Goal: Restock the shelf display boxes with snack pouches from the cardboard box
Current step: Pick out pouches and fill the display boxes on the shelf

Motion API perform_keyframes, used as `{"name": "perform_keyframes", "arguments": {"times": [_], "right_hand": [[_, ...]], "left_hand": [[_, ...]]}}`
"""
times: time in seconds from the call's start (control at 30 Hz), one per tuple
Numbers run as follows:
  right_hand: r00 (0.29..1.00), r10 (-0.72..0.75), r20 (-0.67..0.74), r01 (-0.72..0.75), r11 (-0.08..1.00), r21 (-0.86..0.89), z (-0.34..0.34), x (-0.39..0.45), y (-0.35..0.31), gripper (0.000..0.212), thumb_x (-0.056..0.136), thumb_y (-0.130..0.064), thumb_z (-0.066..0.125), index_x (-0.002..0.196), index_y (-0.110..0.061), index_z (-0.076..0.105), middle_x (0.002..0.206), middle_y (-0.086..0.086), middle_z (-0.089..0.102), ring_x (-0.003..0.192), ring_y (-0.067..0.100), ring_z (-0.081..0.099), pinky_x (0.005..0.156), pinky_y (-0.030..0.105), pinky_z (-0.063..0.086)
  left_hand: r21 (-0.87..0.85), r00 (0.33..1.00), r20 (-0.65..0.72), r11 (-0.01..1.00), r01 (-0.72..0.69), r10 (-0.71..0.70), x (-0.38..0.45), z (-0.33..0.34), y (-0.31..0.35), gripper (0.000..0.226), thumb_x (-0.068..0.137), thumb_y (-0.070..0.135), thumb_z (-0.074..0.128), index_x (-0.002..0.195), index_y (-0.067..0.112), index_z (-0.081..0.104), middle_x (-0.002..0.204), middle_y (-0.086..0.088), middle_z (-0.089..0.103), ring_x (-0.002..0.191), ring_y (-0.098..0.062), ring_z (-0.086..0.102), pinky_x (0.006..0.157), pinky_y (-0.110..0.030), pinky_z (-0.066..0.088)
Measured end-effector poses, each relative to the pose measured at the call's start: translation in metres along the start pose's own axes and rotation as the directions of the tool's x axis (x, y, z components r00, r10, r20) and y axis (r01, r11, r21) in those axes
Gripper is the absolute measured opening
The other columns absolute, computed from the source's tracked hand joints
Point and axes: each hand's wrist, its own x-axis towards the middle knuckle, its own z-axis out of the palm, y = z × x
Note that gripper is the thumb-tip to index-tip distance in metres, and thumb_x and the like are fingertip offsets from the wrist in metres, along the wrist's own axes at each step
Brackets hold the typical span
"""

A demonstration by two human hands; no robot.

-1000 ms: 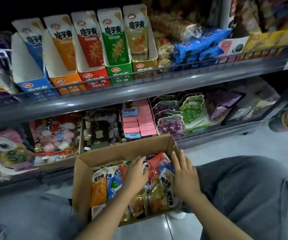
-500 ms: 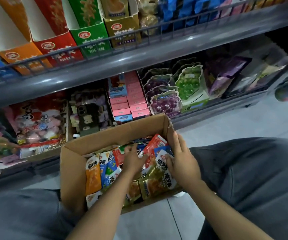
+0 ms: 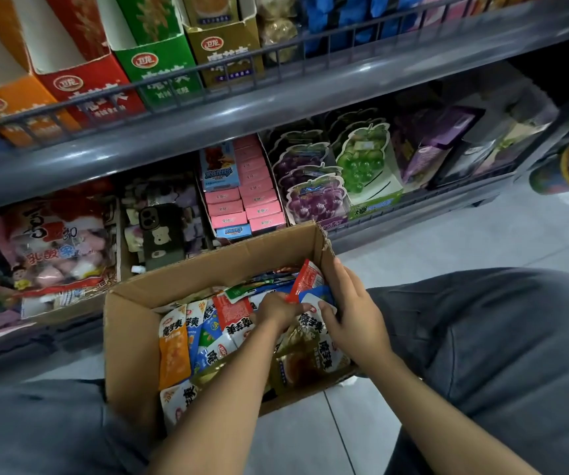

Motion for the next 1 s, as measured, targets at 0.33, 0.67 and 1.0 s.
{"name": "perform_keyframes", "arguments": {"times": [0.33, 0.67, 1.0], "right_hand": [[0.999, 0.027, 0.02, -0.027, 1.0, -0.015, -0.007, -0.001, -0.009, 0.075, 0.09, -0.037, 0.057, 0.151, -0.024, 0.016, 0.149, -0.006, 0.033, 0.124, 0.018, 0.048, 0.091, 0.034, 0.048], [0.991, -0.046, 0.126, 0.029, 0.99, 0.136, -0.024, 0.006, -0.058, 0.056, 0.091, -0.06, 0.037, 0.136, -0.027, 0.044, 0.129, -0.005, 0.057, 0.121, 0.02, 0.051, 0.1, 0.041, 0.042], [0.998, -0.054, 0.036, 0.028, 0.859, 0.511, -0.07, 0.018, -0.151, 0.013, 0.089, -0.03, 0.063, 0.078, -0.023, 0.065, 0.076, -0.002, 0.067, 0.07, 0.015, 0.061, 0.059, 0.029, 0.046]], "left_hand": [[-0.185, 0.988, -0.122, 0.976, -0.117, 0.095, -0.033, -0.036, -0.006, 0.013, 0.085, 0.03, 0.069, 0.089, 0.017, 0.066, 0.097, -0.003, 0.07, 0.091, -0.022, 0.063, 0.081, -0.032, 0.048], [-0.424, 0.937, -0.2, 0.837, -0.345, 0.285, -0.111, -0.104, 0.022, 0.011, 0.087, 0.021, 0.067, 0.097, 0.018, 0.066, 0.092, -0.003, 0.073, 0.084, -0.023, 0.07, 0.076, -0.044, 0.058], [-0.753, 0.92, -0.071, 0.584, -0.304, 0.386, -0.166, -0.163, 0.046, 0.031, 0.076, 0.028, 0.07, 0.102, 0.011, 0.067, 0.095, -0.016, 0.073, 0.075, -0.026, 0.069, 0.079, -0.045, 0.054]]}}
